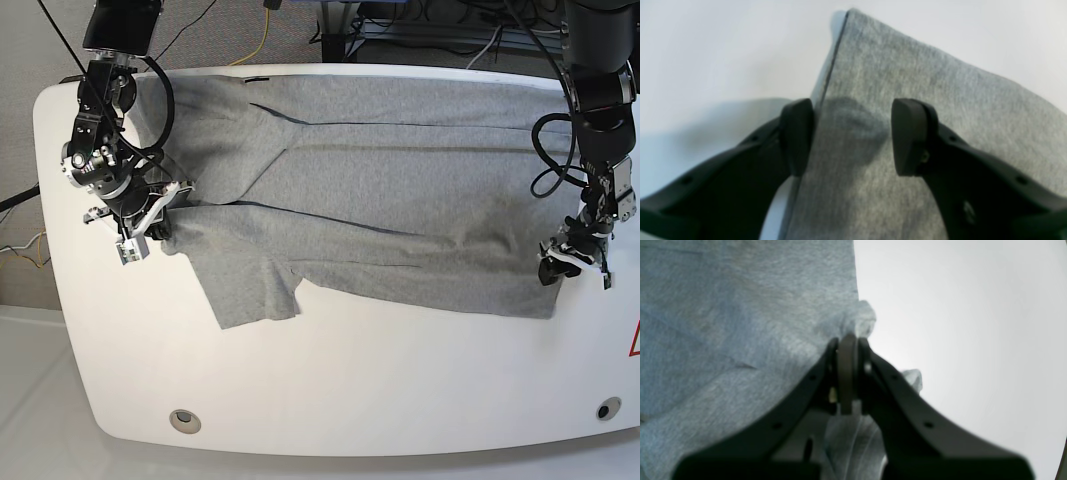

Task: Fold the T-shirt properly
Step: 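Hold the side edges with both grippers and pull them slightly apart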

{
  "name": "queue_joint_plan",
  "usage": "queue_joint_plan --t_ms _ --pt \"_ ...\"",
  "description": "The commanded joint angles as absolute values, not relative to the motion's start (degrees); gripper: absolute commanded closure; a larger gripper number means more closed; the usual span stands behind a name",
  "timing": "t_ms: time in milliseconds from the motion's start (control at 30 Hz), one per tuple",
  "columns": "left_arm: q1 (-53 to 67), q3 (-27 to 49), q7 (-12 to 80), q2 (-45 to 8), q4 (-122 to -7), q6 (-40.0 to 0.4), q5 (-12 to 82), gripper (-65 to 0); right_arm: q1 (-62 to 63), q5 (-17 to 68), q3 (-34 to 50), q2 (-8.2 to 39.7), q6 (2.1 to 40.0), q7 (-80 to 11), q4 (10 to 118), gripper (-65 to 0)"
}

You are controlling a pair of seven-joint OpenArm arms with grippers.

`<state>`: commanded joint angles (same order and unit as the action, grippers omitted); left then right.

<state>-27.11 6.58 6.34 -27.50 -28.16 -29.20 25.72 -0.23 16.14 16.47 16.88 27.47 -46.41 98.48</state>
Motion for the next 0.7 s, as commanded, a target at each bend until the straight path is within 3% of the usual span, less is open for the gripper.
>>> queue_joint_plan --t_ms 200,700 --pt "-27.0 6.7 5.9 -27.6 -28.0 -29.3 25.5 0.0 -0.1 16.1 16.5 16.9 27.4 -46.4 98.6 -0.8" --pt "-26.8 6.7 5.2 -28.2 -28.3 -30.3 25.8 0.0 0.1 16.0 16.6 16.8 27.5 -46.0 98.4 -0.9"
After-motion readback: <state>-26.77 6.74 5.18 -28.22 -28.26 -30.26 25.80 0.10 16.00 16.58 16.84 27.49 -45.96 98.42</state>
